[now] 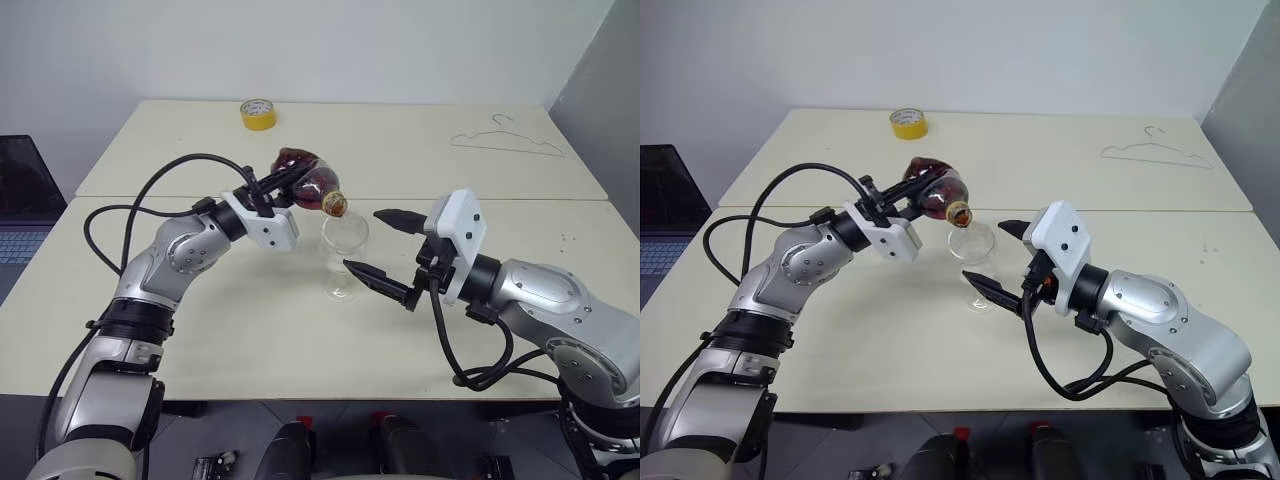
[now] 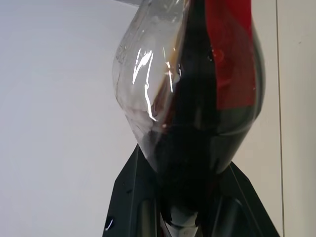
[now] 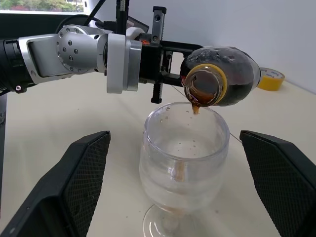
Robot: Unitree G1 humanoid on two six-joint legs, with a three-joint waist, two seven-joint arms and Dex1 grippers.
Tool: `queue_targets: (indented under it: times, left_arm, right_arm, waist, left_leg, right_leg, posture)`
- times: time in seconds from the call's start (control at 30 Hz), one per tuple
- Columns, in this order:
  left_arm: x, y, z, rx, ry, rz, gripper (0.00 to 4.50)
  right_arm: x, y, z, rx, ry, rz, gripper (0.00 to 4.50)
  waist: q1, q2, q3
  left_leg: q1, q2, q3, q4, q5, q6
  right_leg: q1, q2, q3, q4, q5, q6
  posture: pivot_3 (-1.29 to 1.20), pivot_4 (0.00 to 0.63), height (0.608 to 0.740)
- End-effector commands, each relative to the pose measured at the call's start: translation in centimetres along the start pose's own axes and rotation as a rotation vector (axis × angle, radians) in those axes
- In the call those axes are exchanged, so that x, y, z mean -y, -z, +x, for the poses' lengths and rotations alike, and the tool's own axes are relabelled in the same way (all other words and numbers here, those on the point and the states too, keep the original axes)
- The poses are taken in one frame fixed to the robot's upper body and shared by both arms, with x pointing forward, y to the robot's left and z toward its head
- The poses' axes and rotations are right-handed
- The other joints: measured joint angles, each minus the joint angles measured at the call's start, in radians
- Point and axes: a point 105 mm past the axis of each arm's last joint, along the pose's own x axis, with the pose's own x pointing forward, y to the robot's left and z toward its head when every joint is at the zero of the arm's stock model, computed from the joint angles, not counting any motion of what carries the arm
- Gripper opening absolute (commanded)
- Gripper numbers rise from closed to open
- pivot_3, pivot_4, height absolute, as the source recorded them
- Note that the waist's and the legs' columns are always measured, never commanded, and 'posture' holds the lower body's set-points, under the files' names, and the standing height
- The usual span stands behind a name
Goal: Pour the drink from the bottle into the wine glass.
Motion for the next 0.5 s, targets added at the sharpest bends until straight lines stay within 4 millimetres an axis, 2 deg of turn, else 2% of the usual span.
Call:
queue_targets:
  times: [0.03,0.5]
  left_arm:
    - [-2.58,-0.28,0.09,0.024,-0.079,0.054,0.56]
    - [-2.99,-0.30,0.02,0.036,-0.087,0.091,0.56]
  right_arm:
    - [0.03,-0.92,-0.11,0.032,0.001,-0.031,4.50]
    - [-0.12,-0.63,-0.10,0.020,-0.012,-0.030,4.50]
  waist:
    - [0.000,0.000,0.000]
    - [-0.001,0.000,0.000]
  left_leg:
    - [0.000,0.000,0.000,0.000,0.000,0.000]
    - [0.000,0.000,0.000,0.000,0.000,0.000]
  right_leg:
    - [0.000,0.000,0.000,0.000,0.000,0.000]
    - [0.000,0.000,0.000,0.000,0.000,0.000]
  posture:
    - [0.00,0.150,0.740]
    - [0.00,0.150,0.740]
